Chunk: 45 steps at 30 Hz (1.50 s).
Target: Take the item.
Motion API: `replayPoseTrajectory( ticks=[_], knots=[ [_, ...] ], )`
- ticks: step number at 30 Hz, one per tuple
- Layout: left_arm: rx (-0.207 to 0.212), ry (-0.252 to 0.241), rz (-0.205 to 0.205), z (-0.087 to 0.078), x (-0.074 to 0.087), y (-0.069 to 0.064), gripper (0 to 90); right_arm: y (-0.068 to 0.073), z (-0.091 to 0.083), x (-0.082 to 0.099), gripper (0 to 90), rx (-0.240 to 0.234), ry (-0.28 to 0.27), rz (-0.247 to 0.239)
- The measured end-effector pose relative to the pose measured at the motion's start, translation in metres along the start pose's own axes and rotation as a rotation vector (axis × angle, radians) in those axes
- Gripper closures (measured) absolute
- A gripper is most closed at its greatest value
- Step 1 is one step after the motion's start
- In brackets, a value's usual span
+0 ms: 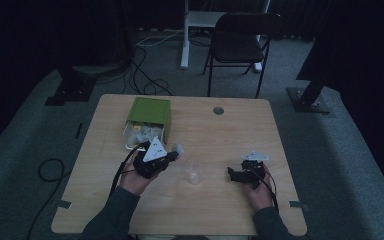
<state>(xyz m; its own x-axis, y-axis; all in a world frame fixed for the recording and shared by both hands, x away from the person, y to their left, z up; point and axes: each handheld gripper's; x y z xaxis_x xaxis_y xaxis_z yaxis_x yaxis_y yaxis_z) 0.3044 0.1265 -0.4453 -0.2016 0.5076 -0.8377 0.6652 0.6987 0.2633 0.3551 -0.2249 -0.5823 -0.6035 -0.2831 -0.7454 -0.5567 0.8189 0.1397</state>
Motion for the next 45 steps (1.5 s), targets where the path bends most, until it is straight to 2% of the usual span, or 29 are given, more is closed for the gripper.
replayPoseTrajectory(
  ticks=[27,45],
  knots=[
    [0.054,-0.006,0.028,0.011,-0.006,-0.019,90.0,0.0,0.0,0.0,13.4,0.001,0.0,-0.003],
    [0.107,-0.007,0.061,0.021,-0.012,-0.041,90.0,0.0,0.0,0.0,13.4,0.001,0.0,-0.002]
  ],
)
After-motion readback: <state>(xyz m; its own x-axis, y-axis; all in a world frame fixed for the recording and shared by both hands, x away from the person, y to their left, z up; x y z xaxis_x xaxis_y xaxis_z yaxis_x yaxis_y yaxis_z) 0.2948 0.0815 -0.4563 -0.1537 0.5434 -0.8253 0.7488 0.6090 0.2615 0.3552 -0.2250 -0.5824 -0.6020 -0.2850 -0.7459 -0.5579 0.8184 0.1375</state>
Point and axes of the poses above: each handheld gripper's, and its own axes: z roughly forward along the jaws, x roughly out of its underside, y roughly to its left, and after that the axes turned 12 degrees about -x, right-handed
